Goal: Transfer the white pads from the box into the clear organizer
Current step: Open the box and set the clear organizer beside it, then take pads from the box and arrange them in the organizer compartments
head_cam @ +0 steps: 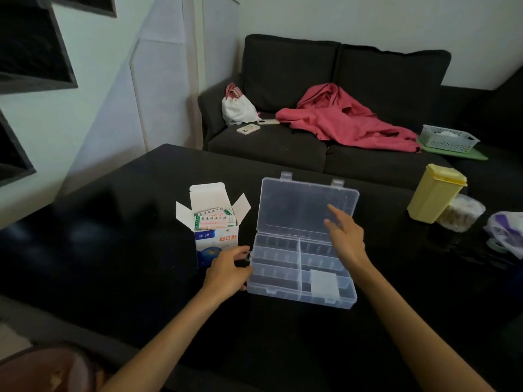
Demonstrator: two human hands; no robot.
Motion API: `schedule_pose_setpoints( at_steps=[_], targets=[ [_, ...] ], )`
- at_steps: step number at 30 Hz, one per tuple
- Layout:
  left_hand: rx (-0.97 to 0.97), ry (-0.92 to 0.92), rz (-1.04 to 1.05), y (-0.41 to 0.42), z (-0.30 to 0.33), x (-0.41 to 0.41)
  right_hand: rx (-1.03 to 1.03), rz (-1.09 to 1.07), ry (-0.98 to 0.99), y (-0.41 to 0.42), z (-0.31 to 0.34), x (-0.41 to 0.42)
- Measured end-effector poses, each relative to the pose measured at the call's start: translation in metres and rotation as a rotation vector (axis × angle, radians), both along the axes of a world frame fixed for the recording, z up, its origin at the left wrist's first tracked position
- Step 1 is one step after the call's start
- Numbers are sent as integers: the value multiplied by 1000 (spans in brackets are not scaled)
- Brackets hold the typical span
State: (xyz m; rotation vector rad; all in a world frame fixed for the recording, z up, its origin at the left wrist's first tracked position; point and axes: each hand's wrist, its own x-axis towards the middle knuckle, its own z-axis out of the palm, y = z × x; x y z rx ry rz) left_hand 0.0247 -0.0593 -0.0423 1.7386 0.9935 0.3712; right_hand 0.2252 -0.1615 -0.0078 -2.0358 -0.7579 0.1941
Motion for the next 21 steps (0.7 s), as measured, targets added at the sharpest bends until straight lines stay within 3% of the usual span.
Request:
schedule_pose_setpoints(
  at_steps=[2, 4, 11, 15, 17, 19, 21],
  targets=[
    [-88, -7, -6, 3, 3, 0, -346, 47, -133, 11, -15, 16],
    [-160, 11, -39, 6, 6, -2, -536, 129, -120, 12, -31, 23],
    [-238, 122, -157, 7, 7, -8, -497, 298, 5, 13, -53, 38],
    [-123, 160, -213, 14, 12, -18, -655, 284, -109, 13, -45, 34],
    [-2, 135, -121, 15, 21, -22, -512, 176, -294, 12, -27, 19],
    [113, 177, 14, 20, 33, -32, -149, 96, -441, 16, -1, -6],
    [160, 274, 125, 30, 43, -48, 108, 216, -506, 36, 31, -35]
  ],
)
